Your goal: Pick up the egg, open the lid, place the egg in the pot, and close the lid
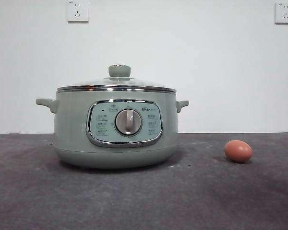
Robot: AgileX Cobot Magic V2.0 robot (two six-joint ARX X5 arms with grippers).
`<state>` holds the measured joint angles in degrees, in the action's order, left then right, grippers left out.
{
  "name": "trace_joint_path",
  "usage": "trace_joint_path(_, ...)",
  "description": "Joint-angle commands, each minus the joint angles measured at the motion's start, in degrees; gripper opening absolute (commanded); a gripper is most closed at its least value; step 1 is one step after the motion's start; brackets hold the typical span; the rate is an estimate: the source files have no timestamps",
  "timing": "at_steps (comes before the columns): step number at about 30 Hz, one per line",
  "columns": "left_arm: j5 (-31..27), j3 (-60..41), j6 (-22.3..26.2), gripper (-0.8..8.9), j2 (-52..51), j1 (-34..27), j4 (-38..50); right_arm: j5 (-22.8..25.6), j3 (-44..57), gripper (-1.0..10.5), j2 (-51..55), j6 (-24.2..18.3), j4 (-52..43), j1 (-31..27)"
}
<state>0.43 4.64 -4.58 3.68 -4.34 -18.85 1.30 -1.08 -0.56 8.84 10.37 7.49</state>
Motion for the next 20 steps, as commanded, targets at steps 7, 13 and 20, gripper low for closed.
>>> trace_joint_path(7,7.87,-0.33,-4.52,-0.05,0.07,0.15,2.49,0.44,0.11,-0.1,0.07,2.58,-2.64,0.04)
trace_joint_path(13,10.56,2.01,-10.08,-0.06,0.11,0.15,2.60,0.50,-5.64,-0.1,-0.68,5.62,-4.79,0.04)
trace_joint_path(20,14.62,9.49,-12.33,-0.06,2.64,0.15,1.40,-1.31,-17.99,-0.1,-7.76,5.60,-1.27,0.04)
